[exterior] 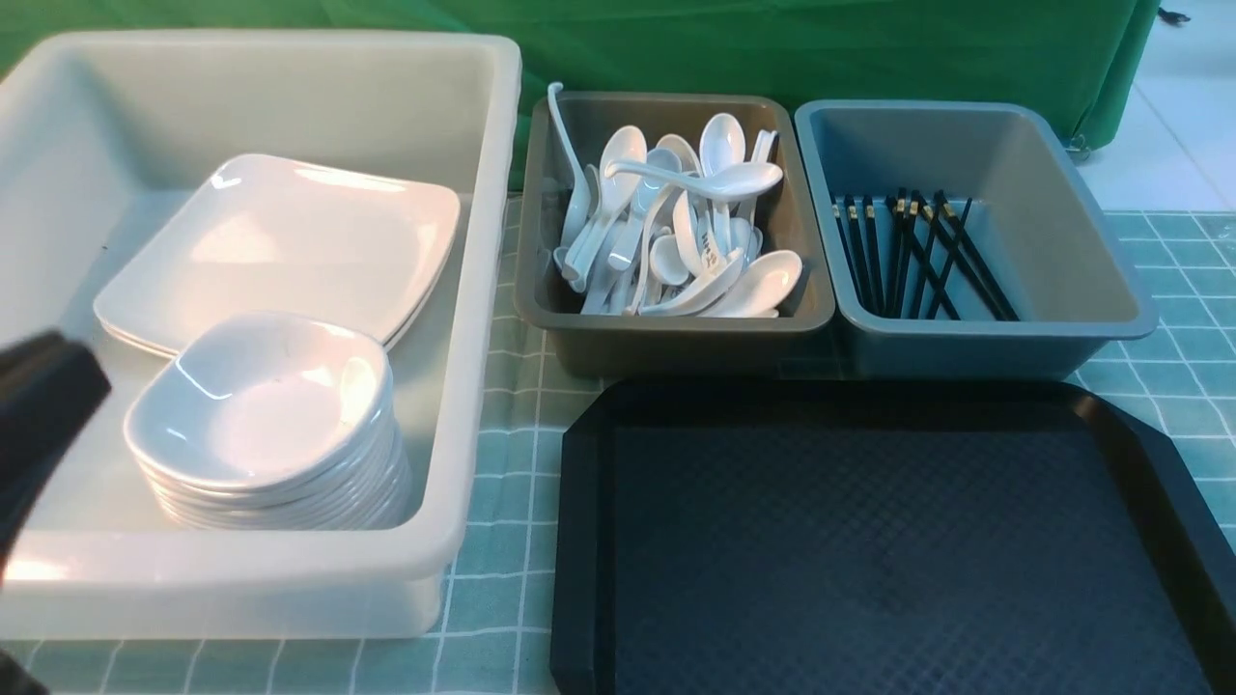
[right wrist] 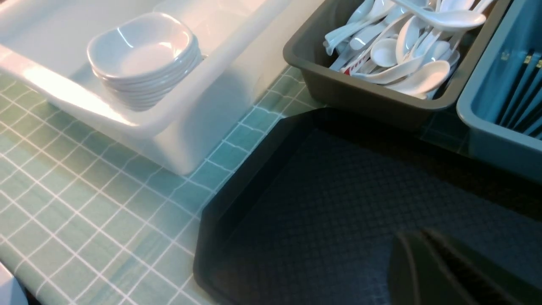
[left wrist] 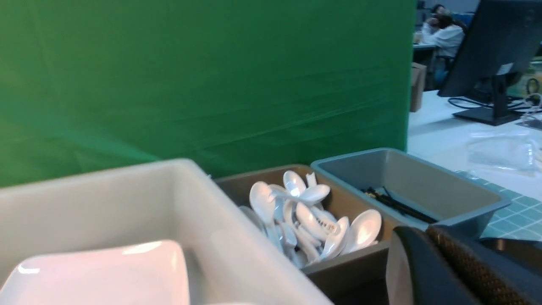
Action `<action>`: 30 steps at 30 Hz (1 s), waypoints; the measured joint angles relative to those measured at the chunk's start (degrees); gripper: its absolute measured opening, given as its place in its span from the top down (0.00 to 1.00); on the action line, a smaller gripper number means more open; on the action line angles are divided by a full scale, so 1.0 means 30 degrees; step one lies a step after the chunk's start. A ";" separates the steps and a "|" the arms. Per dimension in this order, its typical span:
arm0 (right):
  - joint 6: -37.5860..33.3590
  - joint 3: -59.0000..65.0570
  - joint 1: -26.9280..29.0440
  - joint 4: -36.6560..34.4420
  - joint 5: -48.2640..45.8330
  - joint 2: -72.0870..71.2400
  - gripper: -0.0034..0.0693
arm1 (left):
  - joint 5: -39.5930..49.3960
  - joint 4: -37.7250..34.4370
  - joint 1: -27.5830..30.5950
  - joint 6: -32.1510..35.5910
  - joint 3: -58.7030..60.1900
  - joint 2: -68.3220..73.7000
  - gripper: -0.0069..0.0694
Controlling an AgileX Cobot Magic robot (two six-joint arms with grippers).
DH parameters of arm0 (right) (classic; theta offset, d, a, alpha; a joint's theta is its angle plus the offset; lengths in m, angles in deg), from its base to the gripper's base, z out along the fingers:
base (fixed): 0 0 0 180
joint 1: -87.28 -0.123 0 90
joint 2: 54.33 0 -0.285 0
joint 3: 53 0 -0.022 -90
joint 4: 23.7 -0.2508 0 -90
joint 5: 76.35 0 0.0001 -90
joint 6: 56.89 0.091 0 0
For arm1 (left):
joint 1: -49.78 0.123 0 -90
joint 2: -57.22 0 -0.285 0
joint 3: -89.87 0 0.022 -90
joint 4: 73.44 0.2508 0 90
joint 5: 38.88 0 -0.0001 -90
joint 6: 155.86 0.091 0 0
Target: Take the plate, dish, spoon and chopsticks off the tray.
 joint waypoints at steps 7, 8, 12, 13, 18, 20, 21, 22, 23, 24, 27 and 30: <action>0.0058 0.0000 0.0000 0.0000 0.0000 0.0000 0.89 | -0.0239 0.0703 0.0000 0.0017 0.1296 -0.0201 0.89; 0.0058 0.0000 -0.0037 0.0000 0.0000 0.0000 0.88 | -0.0139 0.0812 0.0000 0.0017 0.1443 -0.0219 0.89; 0.0058 0.0000 -0.0949 0.0212 0.0000 0.0000 0.87 | 0.0117 0.1040 0.0000 0.0017 0.1525 -0.0219 0.89; 0.0058 0.0000 -0.1144 0.0230 0.0000 0.0000 0.87 | 0.0134 0.1148 0.0000 0.0017 0.1525 -0.0219 0.89; 0.0079 0.0257 -0.0668 0.0177 0.0159 -0.0674 0.85 | 0.0381 0.1385 0.0000 0.0017 0.1525 -0.0233 0.89; 0.0144 0.0406 -0.0156 0.0219 0.0310 -0.1014 0.84 | 0.0398 0.1444 0.0000 0.0017 0.1525 -0.0233 0.89; 0.0071 0.0778 0.0761 0.0311 0.0499 -0.1726 0.85 | 0.0468 0.1573 0.0000 0.0017 0.1525 -0.0233 0.89; 0.0054 0.0916 0.0996 0.0338 0.0533 -0.1938 0.85 | 0.0467 0.1572 0.0000 0.0017 0.1525 -0.0233 0.89; -0.0417 0.1409 0.1567 0.0479 0.0802 -0.2559 0.88 | 0.0467 0.1593 0.0000 0.0017 0.1525 -0.0239 0.89; -0.1084 0.2288 0.2241 0.0707 0.1176 -0.3438 0.90 | 0.0467 0.1639 0.0000 0.0017 0.1525 -0.0256 0.89; -0.2134 0.5996 0.4001 0.1087 0.3609 -0.5979 0.92 | 0.0467 0.1723 0.0000 0.0017 0.1525 -0.0256 0.89; -0.2403 1.0369 0.5043 0.1266 0.6841 -0.8296 0.93 | 0.0481 0.1875 0.0000 0.0017 0.1525 -0.0256 0.89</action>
